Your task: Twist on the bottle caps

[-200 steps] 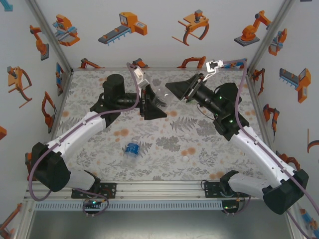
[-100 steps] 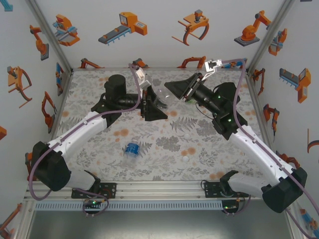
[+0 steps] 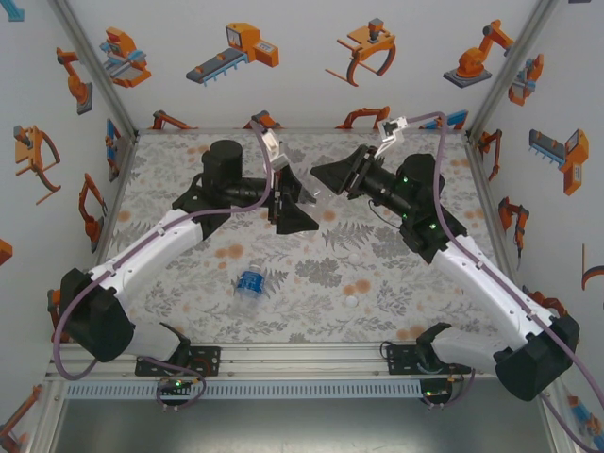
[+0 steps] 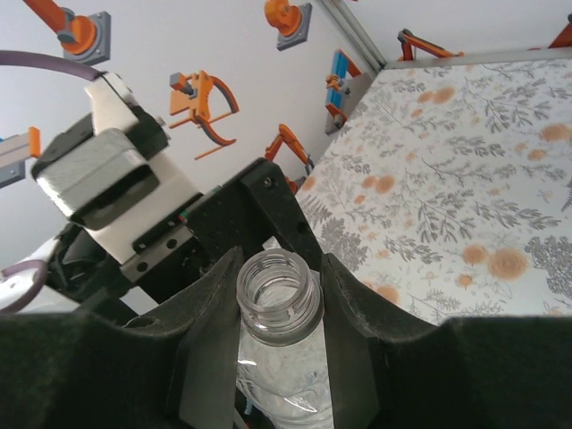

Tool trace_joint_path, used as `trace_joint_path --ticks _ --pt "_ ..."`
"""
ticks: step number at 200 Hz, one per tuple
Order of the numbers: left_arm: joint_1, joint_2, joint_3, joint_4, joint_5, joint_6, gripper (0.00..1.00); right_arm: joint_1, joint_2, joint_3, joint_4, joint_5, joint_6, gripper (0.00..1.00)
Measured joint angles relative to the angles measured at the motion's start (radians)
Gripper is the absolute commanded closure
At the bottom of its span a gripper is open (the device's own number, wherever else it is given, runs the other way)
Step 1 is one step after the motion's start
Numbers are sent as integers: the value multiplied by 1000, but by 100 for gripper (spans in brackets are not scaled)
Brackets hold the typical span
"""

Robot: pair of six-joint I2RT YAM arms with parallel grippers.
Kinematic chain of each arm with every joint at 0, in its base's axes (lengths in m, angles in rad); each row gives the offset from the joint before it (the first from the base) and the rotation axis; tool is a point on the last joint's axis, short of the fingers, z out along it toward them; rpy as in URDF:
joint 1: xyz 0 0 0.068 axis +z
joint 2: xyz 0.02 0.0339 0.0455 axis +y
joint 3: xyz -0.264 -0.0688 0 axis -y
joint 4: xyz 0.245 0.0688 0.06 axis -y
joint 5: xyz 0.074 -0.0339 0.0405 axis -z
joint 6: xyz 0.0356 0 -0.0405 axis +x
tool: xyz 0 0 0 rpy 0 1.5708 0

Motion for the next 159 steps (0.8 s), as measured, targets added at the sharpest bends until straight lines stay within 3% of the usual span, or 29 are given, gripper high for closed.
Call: trace_joint_path --ticks 93,159 --pt "-23 48 47 -95 -67 27 23 0 2 28 -66 69 -10 100" --pt "-29 88 70 -111 -65 26 29 0 6 29 -68 76 -9 100"
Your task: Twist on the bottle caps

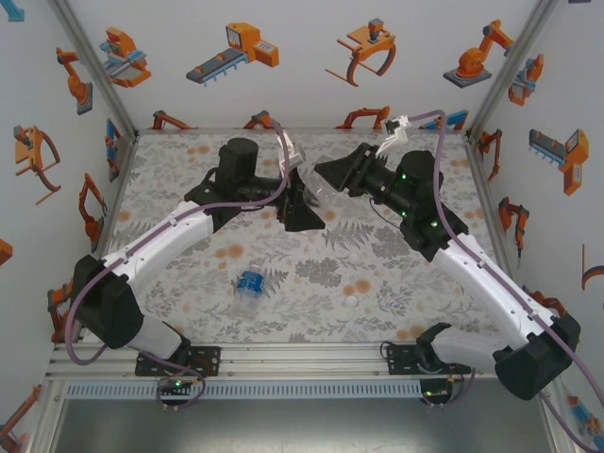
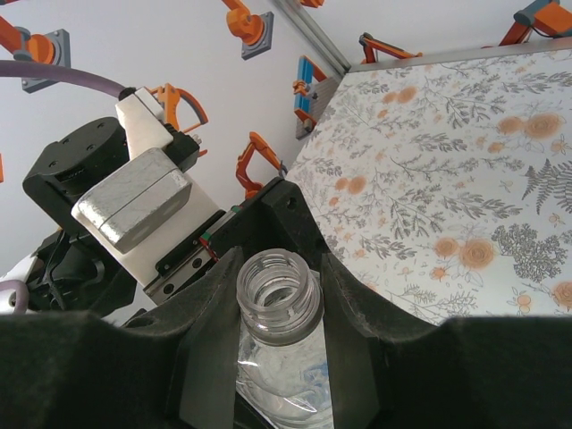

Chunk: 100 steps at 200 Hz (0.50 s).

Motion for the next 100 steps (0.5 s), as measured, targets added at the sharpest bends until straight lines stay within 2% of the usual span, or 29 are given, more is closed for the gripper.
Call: trace_joint_path --ticks 55,100 --pt "0 22 19 0 25 -3 27 0 0 0 19 3 0 100" --pt "-1 42 20 0 43 -13 38 0 0 0 18 16 0 100"
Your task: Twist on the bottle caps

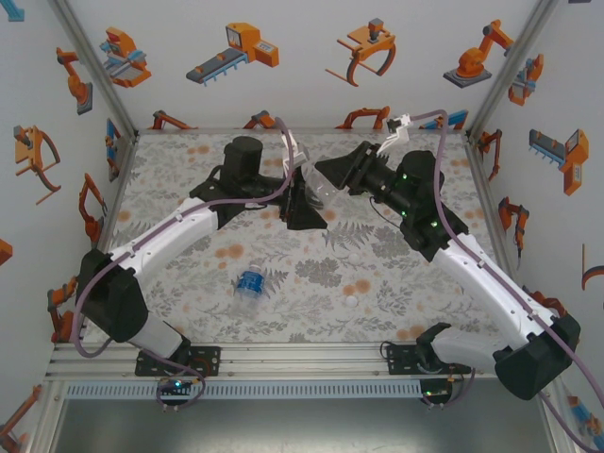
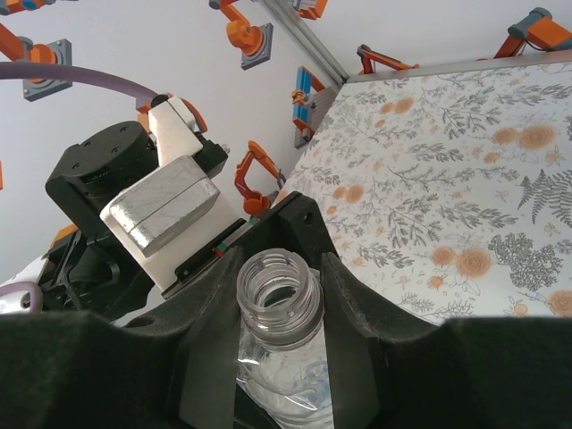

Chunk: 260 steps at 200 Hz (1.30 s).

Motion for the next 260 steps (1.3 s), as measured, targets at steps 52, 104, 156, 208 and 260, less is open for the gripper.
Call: trace_joint_path --ticks 52,104,156,208,260 --pt "-4 0 6 -19 0 10 58 -1 0 0 -12 3 -5 62" --pt "54 -5 6 -40 -37 18 95 -1 -26 47 -110 52 -81 36" --pt "188 -37 6 -36 15 21 100 -1 -59 64 -172 91 -118 40" --pt "272 -98 6 -129 9 146 100 0 -26 63 -336 119 -157 53" --pt "272 -169 -31 -205 -108 273 100 31 42 8 -546 172 -177 57"
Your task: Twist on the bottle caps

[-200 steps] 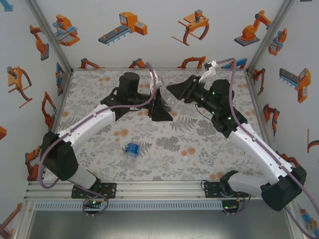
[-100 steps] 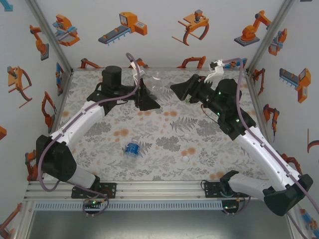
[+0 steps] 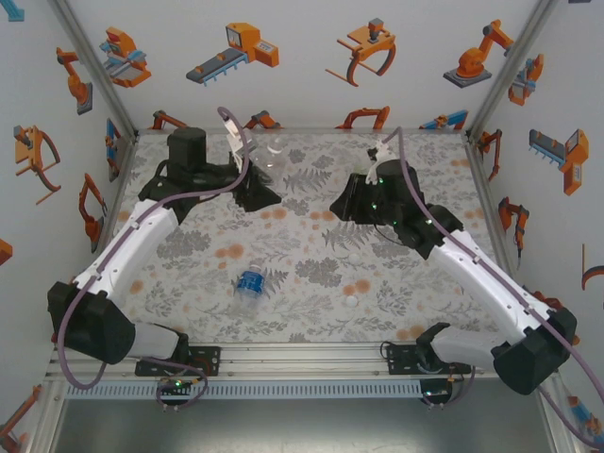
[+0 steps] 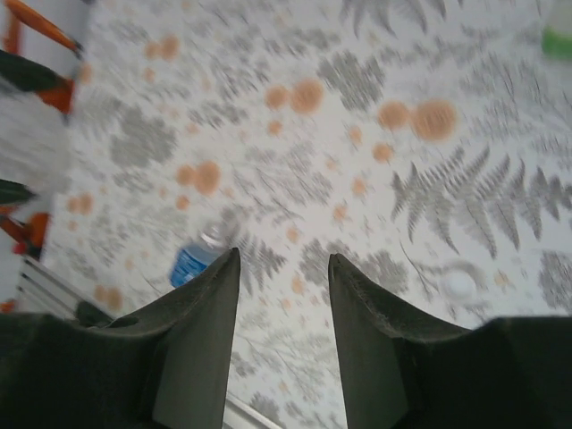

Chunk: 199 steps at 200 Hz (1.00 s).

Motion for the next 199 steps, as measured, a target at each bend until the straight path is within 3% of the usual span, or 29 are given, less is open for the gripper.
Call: trace_joint_path --ticks 76,138,199 --pt "0 -19 -27 -13 -66 25 98 37 118 -108 -178 101 -8 60" --pt "-10 -19 -27 -37 -97 47 97 -48 314 -108 -153 115 -24 57" --pt "-45 -19 -27 -80 -130 84 97 -59 445 -106 -115 118 -57 57"
